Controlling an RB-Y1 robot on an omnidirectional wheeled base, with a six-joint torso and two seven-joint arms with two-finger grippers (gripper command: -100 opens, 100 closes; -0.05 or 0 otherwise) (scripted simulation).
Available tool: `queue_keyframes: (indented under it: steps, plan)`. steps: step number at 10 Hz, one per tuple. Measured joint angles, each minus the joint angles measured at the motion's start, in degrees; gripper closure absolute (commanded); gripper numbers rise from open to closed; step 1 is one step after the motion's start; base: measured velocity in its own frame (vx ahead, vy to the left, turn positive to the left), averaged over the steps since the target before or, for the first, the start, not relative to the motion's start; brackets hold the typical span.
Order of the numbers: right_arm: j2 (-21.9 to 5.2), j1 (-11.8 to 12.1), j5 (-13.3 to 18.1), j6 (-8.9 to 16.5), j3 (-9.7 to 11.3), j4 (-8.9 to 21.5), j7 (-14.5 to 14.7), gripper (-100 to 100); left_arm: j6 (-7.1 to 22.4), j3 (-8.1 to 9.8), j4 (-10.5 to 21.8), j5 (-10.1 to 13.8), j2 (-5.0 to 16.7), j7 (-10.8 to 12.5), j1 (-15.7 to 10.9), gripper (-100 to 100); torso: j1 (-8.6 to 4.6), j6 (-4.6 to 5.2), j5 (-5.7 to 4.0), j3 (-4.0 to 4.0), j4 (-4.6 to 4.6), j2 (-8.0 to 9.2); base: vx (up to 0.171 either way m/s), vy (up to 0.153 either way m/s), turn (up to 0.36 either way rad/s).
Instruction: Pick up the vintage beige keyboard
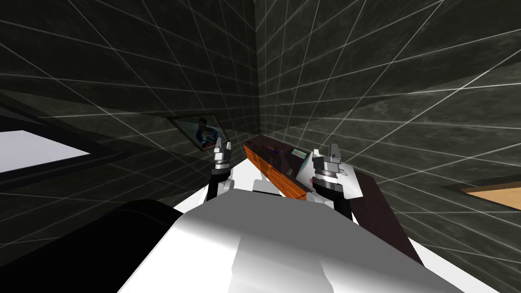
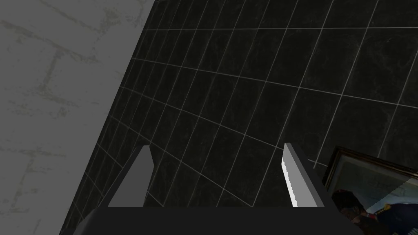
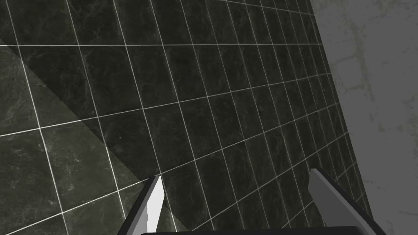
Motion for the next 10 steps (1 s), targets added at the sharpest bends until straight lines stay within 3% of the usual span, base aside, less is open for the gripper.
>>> queue_keyframes:
  steps: [2,6,8,10]
  plan:
    - [-1.6,1.2,-1.0,1.2,-0.5,1.1,-2.2,-100,0.0,0.00,0.0,0.0,0.0,0.0,0.0,0,0.16,-0.01,0.03,-0.05,-0.02,-0.08,0.034,0.057,0.102]
    - [-3.7,1.3,-3.0,5.9,-1.7,3.7,-6.8,-100,0.0,0.00,0.0,0.0,0.0,0.0,0.0,0,0.14,-0.02,0.03,-0.08,-0.03,-0.14,0.030,0.035,0.063]
    - [-4.8,2.8,-4.1,7.5,-2.1,4.4,-9.4,-100,0.0,0.00,0.0,0.0,0.0,0.0,0.0,0,0.16,0.00,0.03,-0.06,-0.03,-0.10,0.039,0.056,0.119]
    - [-6.1,2.9,-5.7,10.2,-3.3,6.3,-12.5,-100,0.0,0.00,0.0,0.0,0.0,0.0,0.0,0,0.18,0.01,0.05,-0.10,-0.04,-0.16,0.040,0.046,0.083]
